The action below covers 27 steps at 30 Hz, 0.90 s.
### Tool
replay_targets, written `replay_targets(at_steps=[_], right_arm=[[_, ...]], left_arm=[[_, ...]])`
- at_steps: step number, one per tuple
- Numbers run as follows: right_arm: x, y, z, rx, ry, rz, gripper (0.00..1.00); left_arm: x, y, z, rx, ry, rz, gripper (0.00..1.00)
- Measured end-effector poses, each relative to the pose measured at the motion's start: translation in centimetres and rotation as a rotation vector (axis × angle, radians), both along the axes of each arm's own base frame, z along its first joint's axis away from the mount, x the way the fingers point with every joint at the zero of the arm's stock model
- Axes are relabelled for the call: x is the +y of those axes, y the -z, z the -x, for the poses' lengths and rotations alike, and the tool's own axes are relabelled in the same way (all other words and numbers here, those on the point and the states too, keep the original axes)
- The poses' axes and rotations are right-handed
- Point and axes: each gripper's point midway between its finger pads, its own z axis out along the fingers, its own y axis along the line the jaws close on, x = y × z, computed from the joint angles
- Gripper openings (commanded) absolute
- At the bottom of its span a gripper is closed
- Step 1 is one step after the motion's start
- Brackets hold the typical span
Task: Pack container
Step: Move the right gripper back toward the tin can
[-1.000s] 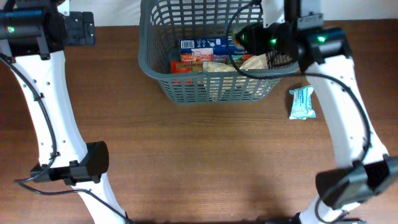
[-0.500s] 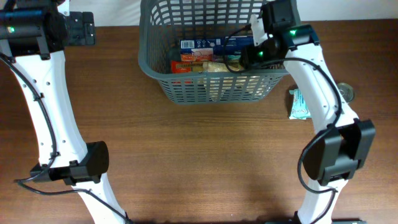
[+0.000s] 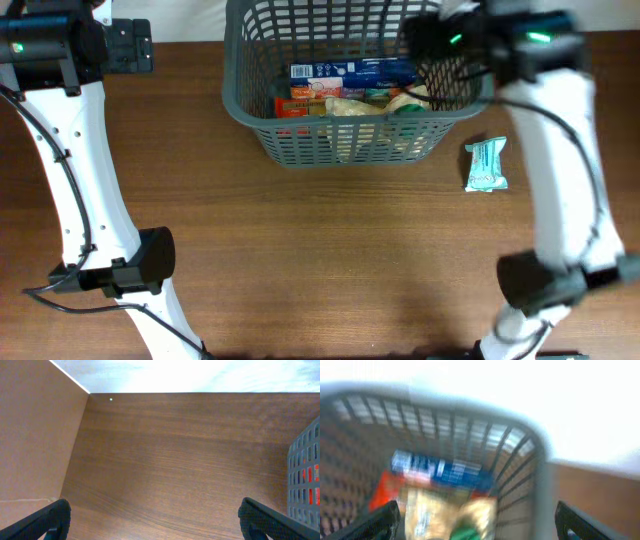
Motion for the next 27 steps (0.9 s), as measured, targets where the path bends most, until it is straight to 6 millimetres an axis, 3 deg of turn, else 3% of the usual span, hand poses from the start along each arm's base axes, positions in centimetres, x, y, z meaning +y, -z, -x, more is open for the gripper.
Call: replay_targets(at_steps=[2, 5, 7, 9, 12, 13, 14, 16, 20, 24, 27], right_arm=[[-2.1, -6.7, 2.9, -0.162, 0.059, -0.004, 0.93], [-7.3, -12.9, 7.4, -0.315, 0.195, 0.003, 0.93], [-12.7, -14.3, 10.1, -0.341, 0.361, 0.01, 0.93], [-16.5, -12.6, 10.8, -0.277, 0.49, -0.008, 0.93], [-21.9, -6.4, 9.1, -0.098, 0.671, -0.051, 0.93], [-23.6, -2.2, 7.7, 0.013, 0.715, -0.066, 0.93], [-24.1, -0.7, 7.3, 0.05, 0.726, -0.069, 0.93], [-25.5, 5.1, 5.8, 0.195, 0.759, -0.085, 0.93], [-27.2, 14.9, 4.2, 0.406, 0.794, -0.097, 0.93], [-27.8, 21.2, 3.4, 0.522, 0.809, -0.107, 0.94], [-28.2, 23.8, 3.1, 0.571, 0.812, -0.109, 0.96]], left_arm=[[0.0, 0.0, 0.0, 0.0, 0.0, 0.0, 0.99], [0.0, 0.0, 0.0, 0.0, 0.0, 0.0, 0.99], [0.0, 0.0, 0.0, 0.0, 0.0, 0.0, 0.99], [0.0, 0.0, 0.0, 0.0, 0.001, 0.0, 0.99], [0.0, 0.0, 0.0, 0.0, 0.0, 0.0, 0.99], [0.0, 0.0, 0.0, 0.0, 0.001, 0.0, 0.99], [-0.1, 0.0, 0.0, 0.0, 0.001, 0.0, 0.99], [-0.1, 0.0, 0.0, 0.0, 0.001, 0.0, 0.99], [-0.1, 0.0, 0.0, 0.0, 0.001, 0.0, 0.99], [-0.1, 0.0, 0.0, 0.0, 0.001, 0.0, 0.99], [-0.1, 0.0, 0.0, 0.0, 0.001, 0.0, 0.99]])
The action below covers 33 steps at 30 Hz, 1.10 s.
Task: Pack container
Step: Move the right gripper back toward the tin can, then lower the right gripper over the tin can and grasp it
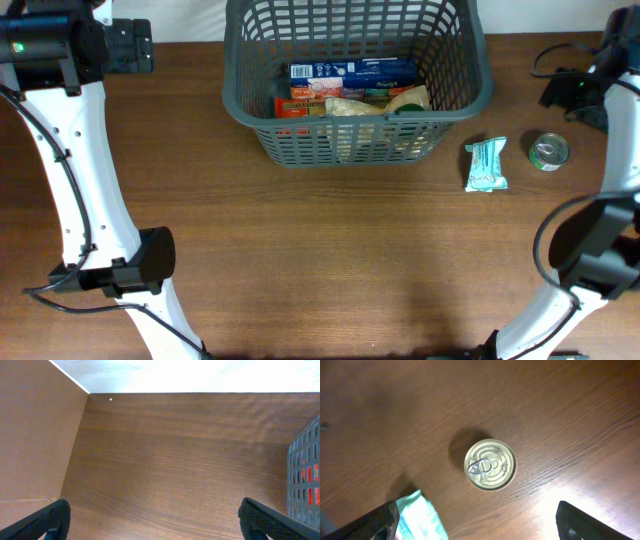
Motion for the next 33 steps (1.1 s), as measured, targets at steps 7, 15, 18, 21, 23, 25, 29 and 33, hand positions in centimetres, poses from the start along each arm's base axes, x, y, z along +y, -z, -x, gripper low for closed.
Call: replay_targets(at_steps=[7, 15, 18, 21, 23, 25, 29, 33], right_arm=[[-2.2, 6.1, 0.2, 0.105, 0.043, -0.042, 0.98], [-3.3, 10.1, 0.8, 0.167, 0.044, -0.083, 0.98], [-3.2, 10.5, 0.4, 0.156, 0.035, -0.096, 0.98], [-3.0, 10.7, 0.2, 0.151, 0.026, -0.107, 0.98], [-2.9, 11.1, 0.1, 0.153, 0.019, -0.113, 0.98], [-2.8, 11.9, 0.0, 0.162, 0.014, -0.124, 0.98], [-2.6, 13.6, 0.1, 0.188, 0.009, -0.144, 0.98], [-2.4, 15.2, 0.0, 0.202, 0.006, -0.163, 0.97]], left_arm=[[0.0, 0.0, 0.0, 0.0, 0.0, 0.0, 0.99], [0.0, 0.0, 0.0, 0.0, 0.0, 0.0, 0.99], [0.0, 0.0, 0.0, 0.0, 0.0, 0.0, 0.99], [0.0, 0.0, 0.0, 0.0, 0.0, 0.0, 0.99], [0.0, 0.0, 0.0, 0.0, 0.0, 0.0, 0.99], [0.0, 0.0, 0.0, 0.0, 0.0, 0.0, 0.99], [0.0, 0.0, 0.0, 0.0, 0.0, 0.0, 0.99], [0.0, 0.0, 0.0, 0.0, 0.0, 0.0, 0.99]])
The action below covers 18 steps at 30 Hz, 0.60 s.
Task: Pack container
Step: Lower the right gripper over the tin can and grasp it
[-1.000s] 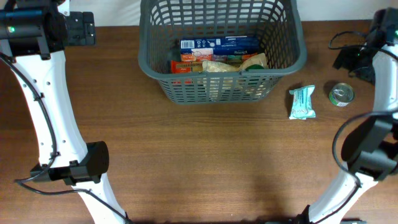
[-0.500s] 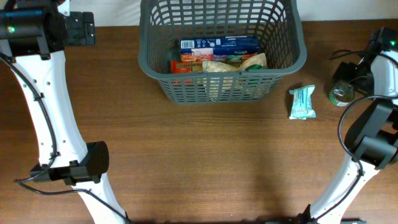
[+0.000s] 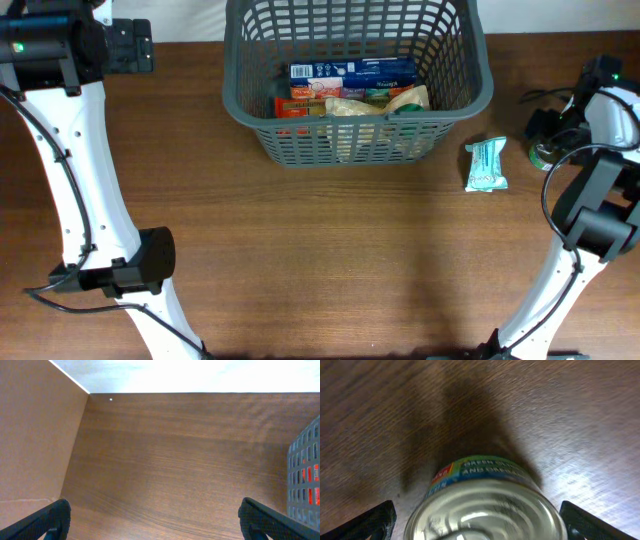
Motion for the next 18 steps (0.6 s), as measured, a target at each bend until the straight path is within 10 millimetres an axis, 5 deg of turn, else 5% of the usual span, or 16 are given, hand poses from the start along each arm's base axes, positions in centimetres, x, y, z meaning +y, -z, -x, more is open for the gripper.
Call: replay_targets(at_steps=[9, 11, 13, 18], right_arm=[[0.17, 0.68, -0.2, -0.002, -0.005, -0.014, 0.82], [0.18, 0.69, -0.29, -0.006, -0.009, -0.015, 0.62], [0.26, 0.7, -0.27, -0.006, -0.005, -0.02, 0.28], [0.59, 0.54, 0.42, 0.024, -0.005, -0.034, 0.18]], left_arm=[[0.0, 0.0, 0.0, 0.0, 0.0, 0.0, 0.99], [0.0, 0.0, 0.0, 0.0, 0.0, 0.0, 0.99], [0.0, 0.0, 0.0, 0.0, 0.0, 0.0, 0.99], [0.0, 0.0, 0.0, 0.0, 0.0, 0.0, 0.99]])
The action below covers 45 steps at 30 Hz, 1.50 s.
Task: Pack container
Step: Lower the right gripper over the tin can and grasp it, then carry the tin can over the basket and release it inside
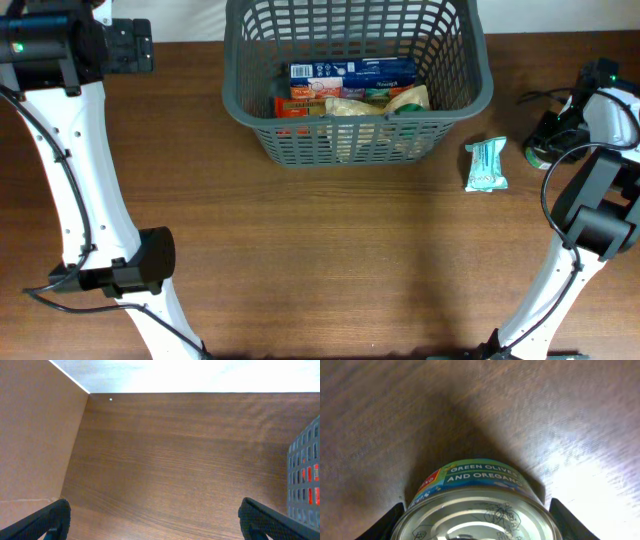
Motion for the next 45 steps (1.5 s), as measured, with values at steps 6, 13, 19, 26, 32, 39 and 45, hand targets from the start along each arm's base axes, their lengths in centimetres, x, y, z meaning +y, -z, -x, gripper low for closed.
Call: replay_targets(at_steps=[6, 13, 19, 26, 32, 39, 45], right_arm=[[0.9, -0.4, 1.7, 0.067, 0.0, -0.038, 0.18], [1.2, -11.9, -0.7, -0.183, -0.018, 0.022, 0.16], [5.9, -33.4, 0.2, -0.647, -0.113, 0.199, 0.1], [19.7, -47.7, 5.4, -1.042, -0.405, 0.192, 0.09], [28.9, -46.0, 3.1, -1.045, -0.64, 0.096, 0.09], [37.2, -36.8, -4.1, -0.909, -0.863, 0.059, 0.1], [41.1, -26.9, -6.5, -0.705, -0.955, 0.019, 0.1]], left_arm=[[0.0, 0.0, 0.0, 0.0, 0.0, 0.0, 0.99], [0.0, 0.0, 0.0, 0.0, 0.0, 0.0, 0.99], [0.0, 0.0, 0.0, 0.0, 0.0, 0.0, 0.99], [0.0, 0.0, 0.0, 0.0, 0.0, 0.0, 0.99], [0.0, 0.0, 0.0, 0.0, 0.0, 0.0, 0.99], [0.0, 0.0, 0.0, 0.0, 0.0, 0.0, 0.99], [0.0, 0.0, 0.0, 0.0, 0.0, 0.0, 0.99]])
